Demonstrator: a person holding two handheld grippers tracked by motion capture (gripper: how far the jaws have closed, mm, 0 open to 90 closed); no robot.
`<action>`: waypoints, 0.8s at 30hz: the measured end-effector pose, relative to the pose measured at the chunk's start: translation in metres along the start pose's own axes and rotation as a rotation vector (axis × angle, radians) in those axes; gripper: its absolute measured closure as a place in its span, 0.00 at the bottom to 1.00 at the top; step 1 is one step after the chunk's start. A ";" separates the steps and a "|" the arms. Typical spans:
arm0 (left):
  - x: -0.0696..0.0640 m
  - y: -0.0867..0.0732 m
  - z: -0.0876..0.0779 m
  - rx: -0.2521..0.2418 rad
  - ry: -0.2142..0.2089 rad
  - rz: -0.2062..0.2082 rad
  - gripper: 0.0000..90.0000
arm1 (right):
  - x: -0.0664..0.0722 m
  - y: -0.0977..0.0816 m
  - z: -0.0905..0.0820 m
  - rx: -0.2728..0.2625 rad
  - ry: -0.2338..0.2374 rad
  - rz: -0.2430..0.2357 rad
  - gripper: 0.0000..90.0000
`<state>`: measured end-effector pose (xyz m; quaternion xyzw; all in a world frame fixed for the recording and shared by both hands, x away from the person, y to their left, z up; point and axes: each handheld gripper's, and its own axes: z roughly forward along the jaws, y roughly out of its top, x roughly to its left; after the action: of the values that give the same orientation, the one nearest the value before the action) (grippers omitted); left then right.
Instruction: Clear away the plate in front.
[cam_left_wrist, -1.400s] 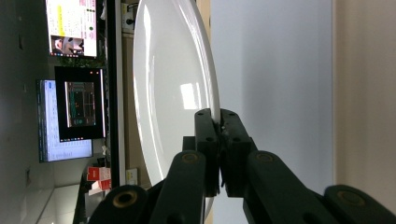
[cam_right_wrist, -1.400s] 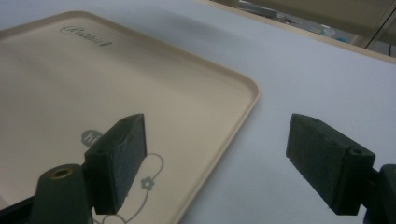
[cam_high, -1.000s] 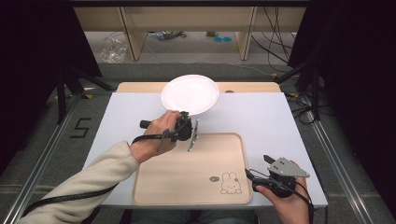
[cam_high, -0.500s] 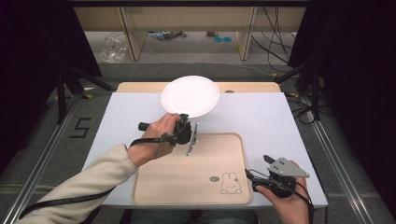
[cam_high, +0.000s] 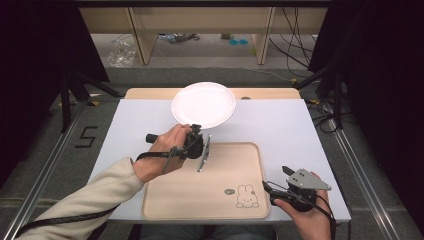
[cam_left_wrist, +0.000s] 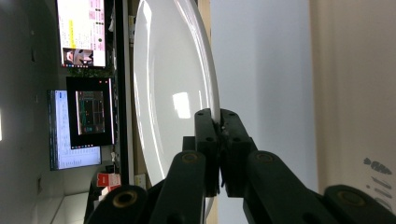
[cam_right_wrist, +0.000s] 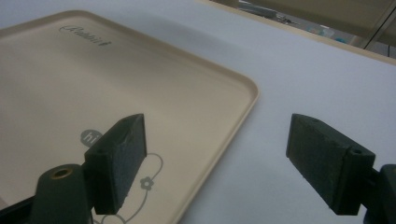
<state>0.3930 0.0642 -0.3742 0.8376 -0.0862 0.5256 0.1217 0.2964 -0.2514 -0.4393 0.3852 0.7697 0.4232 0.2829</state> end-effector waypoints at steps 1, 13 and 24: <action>0.000 0.000 -0.001 -0.007 0.000 -0.005 0.97 | 0.000 0.000 0.000 0.000 0.000 0.000 0.24; -0.003 0.000 -0.008 -0.006 0.002 0.008 0.97 | 0.000 0.000 0.000 -0.001 -0.001 0.001 0.24; -0.004 0.000 -0.016 -0.018 0.004 0.003 0.97 | 0.000 0.000 0.000 0.000 -0.003 0.001 0.24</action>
<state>0.3776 0.0693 -0.3713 0.8352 -0.0919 0.5268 0.1286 0.2963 -0.2513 -0.4392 0.3861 0.7691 0.4230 0.2839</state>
